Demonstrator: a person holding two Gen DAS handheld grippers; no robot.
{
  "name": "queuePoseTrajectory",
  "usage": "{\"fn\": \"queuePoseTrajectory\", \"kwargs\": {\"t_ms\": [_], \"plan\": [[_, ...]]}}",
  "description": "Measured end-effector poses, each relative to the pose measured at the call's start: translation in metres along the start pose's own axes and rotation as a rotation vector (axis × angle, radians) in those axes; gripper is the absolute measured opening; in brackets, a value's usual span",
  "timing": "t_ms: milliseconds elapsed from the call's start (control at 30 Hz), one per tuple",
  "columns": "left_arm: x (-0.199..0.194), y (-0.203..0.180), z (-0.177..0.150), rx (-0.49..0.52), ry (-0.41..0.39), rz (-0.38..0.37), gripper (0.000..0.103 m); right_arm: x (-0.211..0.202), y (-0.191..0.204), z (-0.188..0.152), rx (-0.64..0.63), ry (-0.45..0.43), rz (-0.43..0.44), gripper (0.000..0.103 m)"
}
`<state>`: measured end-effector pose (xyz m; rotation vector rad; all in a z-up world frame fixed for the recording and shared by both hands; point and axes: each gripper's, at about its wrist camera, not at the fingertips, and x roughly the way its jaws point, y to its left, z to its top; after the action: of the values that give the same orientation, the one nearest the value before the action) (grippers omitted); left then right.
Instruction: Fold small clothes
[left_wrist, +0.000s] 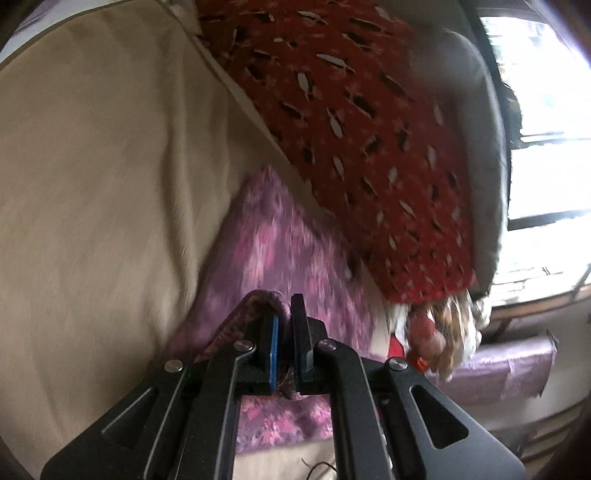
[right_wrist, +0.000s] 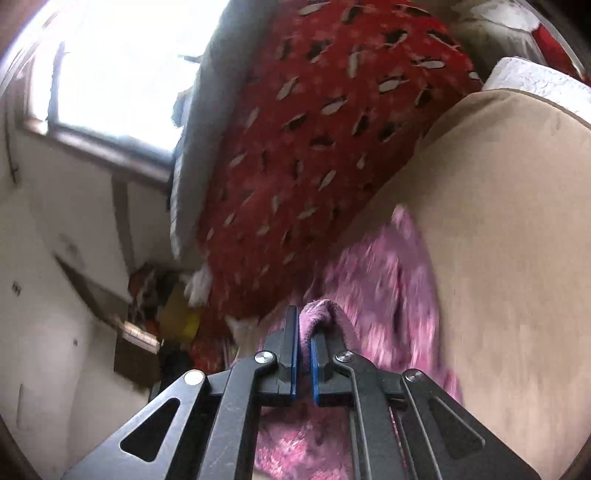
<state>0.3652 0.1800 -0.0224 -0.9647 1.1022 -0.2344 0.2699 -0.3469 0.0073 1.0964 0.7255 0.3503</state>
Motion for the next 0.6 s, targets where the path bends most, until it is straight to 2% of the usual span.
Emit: {"fn": "queuePoseTrajectory", "kwargs": {"t_ms": [200,333,367,433,500,600], "plan": [[0.056,0.002,0.049,-0.06,0.013,0.063,0.004,0.05,-0.027,0.032,0.058,-0.033,-0.083,0.004],[0.081,0.011,0.062,-0.09,0.055,0.113,0.004,0.077,-0.049,0.038,0.129,0.024,-0.183,0.005],[0.085,0.013,0.064,-0.1,0.074,0.117,0.004,0.081,-0.053,0.04,0.155,0.044,-0.175,0.009],[0.082,0.012,0.065,-0.108,0.085,0.1,0.004,0.08,-0.057,0.045,0.195,0.035,-0.167,0.009],[0.071,0.009,0.068,-0.115,0.082,0.056,0.004,0.074,-0.055,0.052,0.215,0.01,-0.118,0.009],[0.047,0.007,0.071,-0.142,0.05,-0.041,0.007,0.063,-0.053,0.059,0.236,-0.032,-0.092,0.01]]}}
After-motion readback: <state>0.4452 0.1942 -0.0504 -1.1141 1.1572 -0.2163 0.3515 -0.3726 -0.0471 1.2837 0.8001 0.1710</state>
